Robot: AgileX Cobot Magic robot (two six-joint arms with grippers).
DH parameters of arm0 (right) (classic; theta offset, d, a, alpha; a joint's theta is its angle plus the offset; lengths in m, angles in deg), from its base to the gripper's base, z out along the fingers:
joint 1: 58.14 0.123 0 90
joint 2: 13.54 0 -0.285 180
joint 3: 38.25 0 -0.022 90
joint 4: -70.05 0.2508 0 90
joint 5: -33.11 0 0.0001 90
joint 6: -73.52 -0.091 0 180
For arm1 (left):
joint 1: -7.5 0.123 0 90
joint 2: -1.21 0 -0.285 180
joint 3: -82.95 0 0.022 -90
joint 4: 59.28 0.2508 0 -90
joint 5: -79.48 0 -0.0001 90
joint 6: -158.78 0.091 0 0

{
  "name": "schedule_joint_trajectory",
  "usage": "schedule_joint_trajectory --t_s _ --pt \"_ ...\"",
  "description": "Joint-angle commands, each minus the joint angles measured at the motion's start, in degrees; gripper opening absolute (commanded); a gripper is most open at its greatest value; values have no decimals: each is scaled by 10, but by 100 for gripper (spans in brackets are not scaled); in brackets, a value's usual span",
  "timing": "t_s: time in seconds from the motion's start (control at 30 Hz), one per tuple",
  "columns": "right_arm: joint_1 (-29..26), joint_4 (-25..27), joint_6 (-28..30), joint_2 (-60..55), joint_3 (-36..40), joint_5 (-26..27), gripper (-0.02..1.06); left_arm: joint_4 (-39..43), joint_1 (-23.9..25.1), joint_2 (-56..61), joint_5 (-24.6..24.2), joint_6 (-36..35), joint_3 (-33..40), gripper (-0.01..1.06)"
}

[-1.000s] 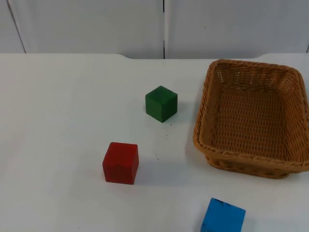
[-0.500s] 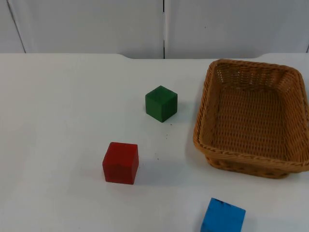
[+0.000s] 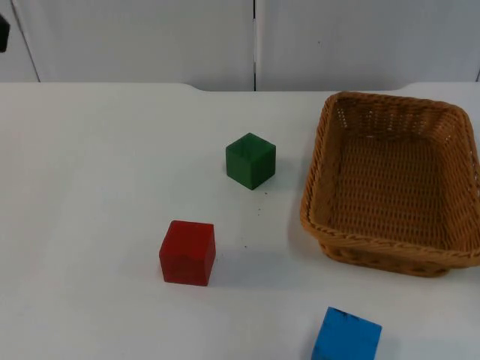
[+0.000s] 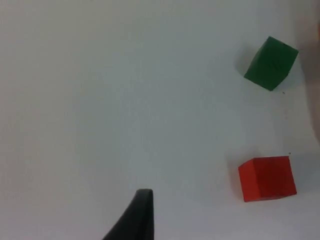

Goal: Pick up one cube with each hand and place exactly two cubes into the same basket, leaving the remaining cube outside.

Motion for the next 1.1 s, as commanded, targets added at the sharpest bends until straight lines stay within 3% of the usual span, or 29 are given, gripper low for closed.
schedule_joint_trajectory --t_s 0.0,0.3,0.43,0.63,1.07 --pt "17 3 17 -29 -39 -18 105 -21 -1 -8 -4 15 -8 105" --pt "51 14 45 -139 -168 -76 105 -27 -75 -43 16 29 -8 105" --pt "51 102 116 -191 -206 -85 105 -23 -131 -78 39 28 -8 105" --pt "51 152 160 -229 -208 -82 105 -20 -202 -129 69 21 -8 105" --pt "83 149 190 -282 -208 -43 105 5 -262 -216 93 -19 -16 105"
